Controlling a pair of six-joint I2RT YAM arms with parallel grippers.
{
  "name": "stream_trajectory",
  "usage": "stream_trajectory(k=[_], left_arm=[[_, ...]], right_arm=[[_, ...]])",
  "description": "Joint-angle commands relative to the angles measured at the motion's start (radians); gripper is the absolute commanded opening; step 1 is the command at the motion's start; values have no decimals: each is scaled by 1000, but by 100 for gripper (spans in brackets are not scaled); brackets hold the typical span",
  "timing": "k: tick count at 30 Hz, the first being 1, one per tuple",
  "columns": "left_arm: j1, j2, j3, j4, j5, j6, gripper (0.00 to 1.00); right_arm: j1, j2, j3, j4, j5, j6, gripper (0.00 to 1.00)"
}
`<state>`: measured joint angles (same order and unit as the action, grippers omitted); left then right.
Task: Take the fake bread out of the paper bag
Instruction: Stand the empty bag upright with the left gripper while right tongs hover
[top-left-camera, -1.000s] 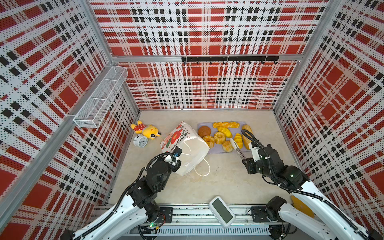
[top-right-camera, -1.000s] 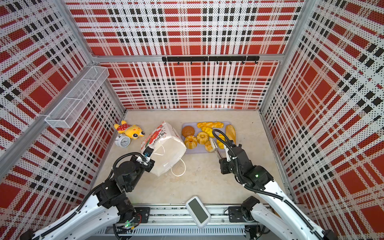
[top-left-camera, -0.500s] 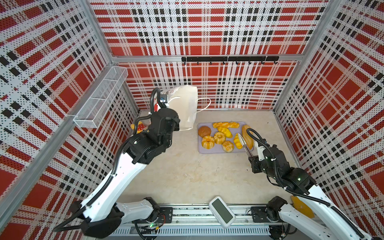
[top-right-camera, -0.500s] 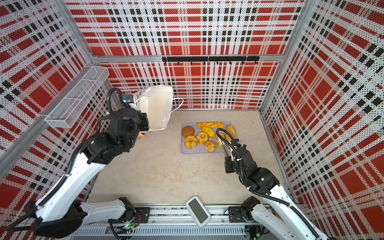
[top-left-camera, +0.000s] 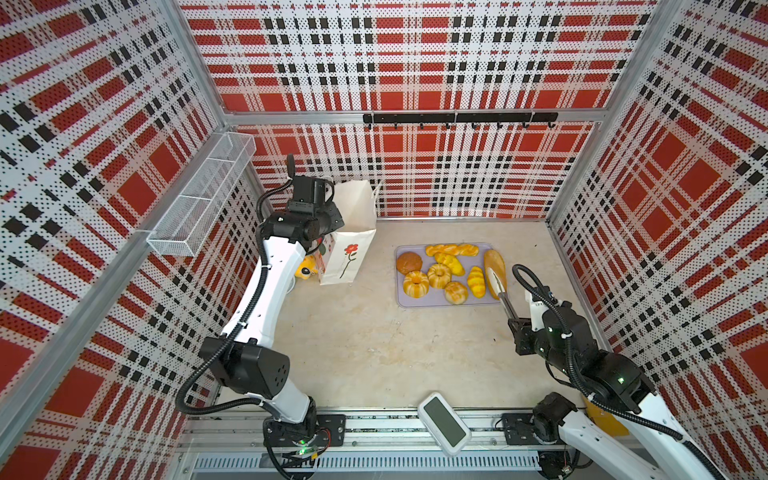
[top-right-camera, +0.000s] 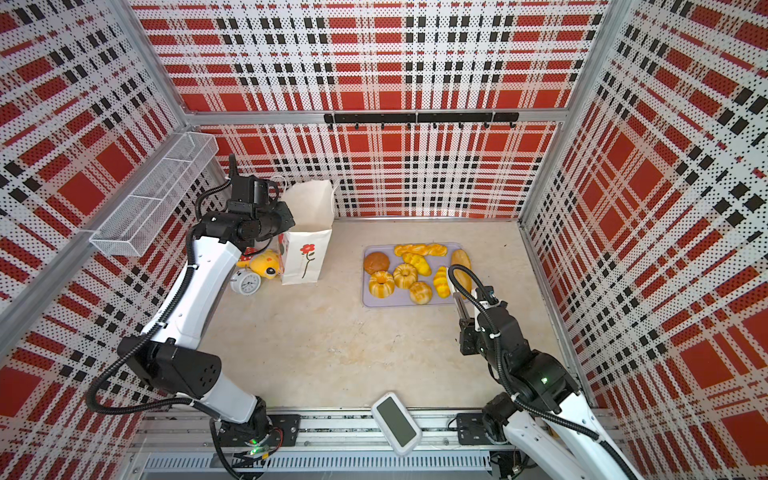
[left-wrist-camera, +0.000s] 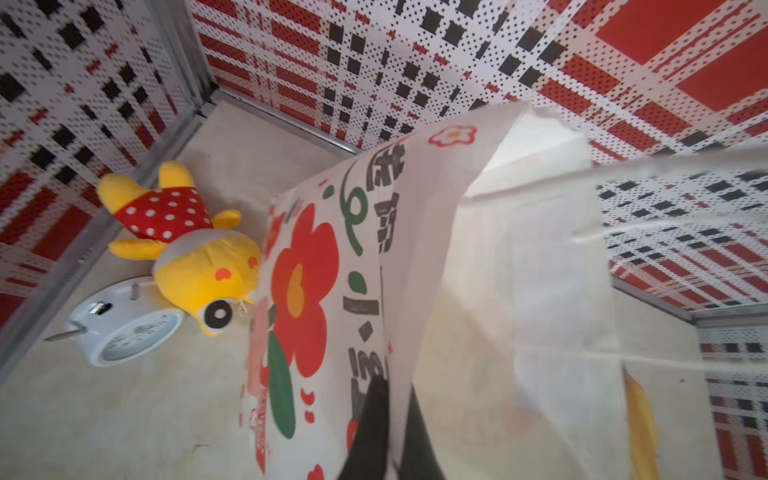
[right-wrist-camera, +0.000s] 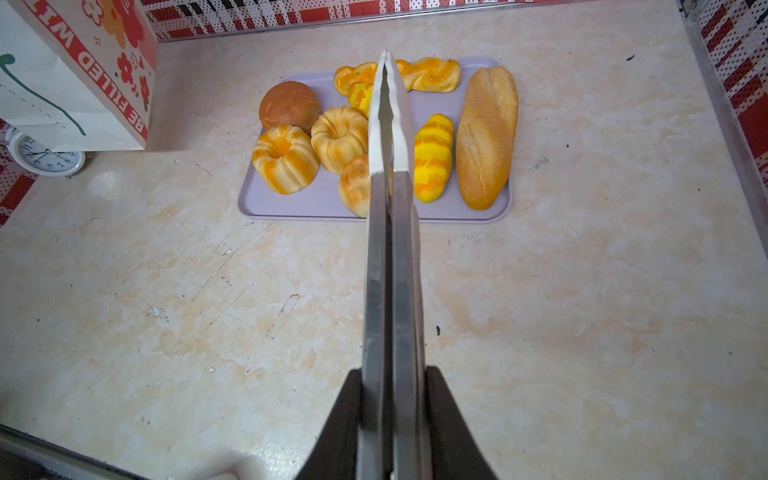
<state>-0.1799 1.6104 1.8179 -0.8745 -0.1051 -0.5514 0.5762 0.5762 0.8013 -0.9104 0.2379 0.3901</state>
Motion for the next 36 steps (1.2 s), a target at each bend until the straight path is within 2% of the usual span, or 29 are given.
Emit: stream_trajectory(k=[1, 5, 7, 17, 34, 36], left_arm=[[19, 15, -34, 103, 126, -78, 0], [58, 51, -80, 201, 247, -148, 0], [59, 71, -78, 218, 268, -162, 0], [55, 155, -58, 283, 288, -199, 0], [51, 221, -43, 307, 311, -158, 0], [50, 226, -44, 308, 313, -141, 11]], right_arm=[[-3, -3, -7, 50, 21, 8, 11], [-3, 14, -13, 52, 24, 7, 11], [-4, 17, -15, 54, 26, 3, 11], [-3, 30, -13, 49, 36, -20, 12], [-3, 34, -12, 47, 35, -25, 12], [-3, 42, -10, 47, 29, -27, 12]])
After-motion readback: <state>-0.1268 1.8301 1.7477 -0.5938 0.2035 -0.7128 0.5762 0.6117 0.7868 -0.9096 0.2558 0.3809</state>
